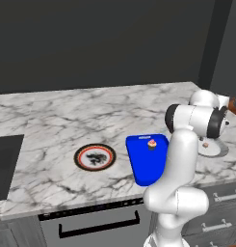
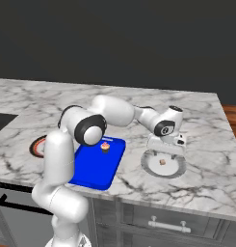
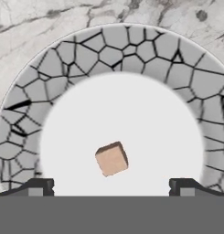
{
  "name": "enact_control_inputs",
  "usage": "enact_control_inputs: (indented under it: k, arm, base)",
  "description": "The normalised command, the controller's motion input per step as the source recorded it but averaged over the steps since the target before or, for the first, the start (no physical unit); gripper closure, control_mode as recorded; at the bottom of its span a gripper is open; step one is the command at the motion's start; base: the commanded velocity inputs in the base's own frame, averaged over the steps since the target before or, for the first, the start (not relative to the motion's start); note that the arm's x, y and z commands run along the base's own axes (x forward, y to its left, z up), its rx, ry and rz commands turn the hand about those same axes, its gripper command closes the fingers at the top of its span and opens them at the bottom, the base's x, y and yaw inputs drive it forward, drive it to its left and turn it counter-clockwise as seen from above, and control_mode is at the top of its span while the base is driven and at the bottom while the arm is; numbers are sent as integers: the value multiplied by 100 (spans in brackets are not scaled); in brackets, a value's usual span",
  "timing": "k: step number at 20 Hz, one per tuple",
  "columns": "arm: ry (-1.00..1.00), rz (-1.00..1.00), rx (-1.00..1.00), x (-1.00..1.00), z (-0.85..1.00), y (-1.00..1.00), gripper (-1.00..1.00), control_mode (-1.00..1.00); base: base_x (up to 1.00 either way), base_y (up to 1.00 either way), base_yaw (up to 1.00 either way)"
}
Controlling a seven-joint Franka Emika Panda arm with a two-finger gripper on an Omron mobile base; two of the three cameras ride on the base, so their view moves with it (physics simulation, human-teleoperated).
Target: Move the dessert items from the plates to the tray.
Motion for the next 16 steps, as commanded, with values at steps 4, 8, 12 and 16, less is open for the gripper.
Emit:
enact_control_inputs:
  k: [4,8,12,16]
  arm:
    - [0,0,0,0,-14,0,-100,-100]
    - [0,0,0,0,-17,0,-100,-100]
    - [0,0,0,0,-15,0,-100,-100]
    - [0,0,0,1,-2,0,-100,-100]
  base:
    - [0,0,0]
    - [0,0,0]
    - [0,0,0]
    - [0,0,0]
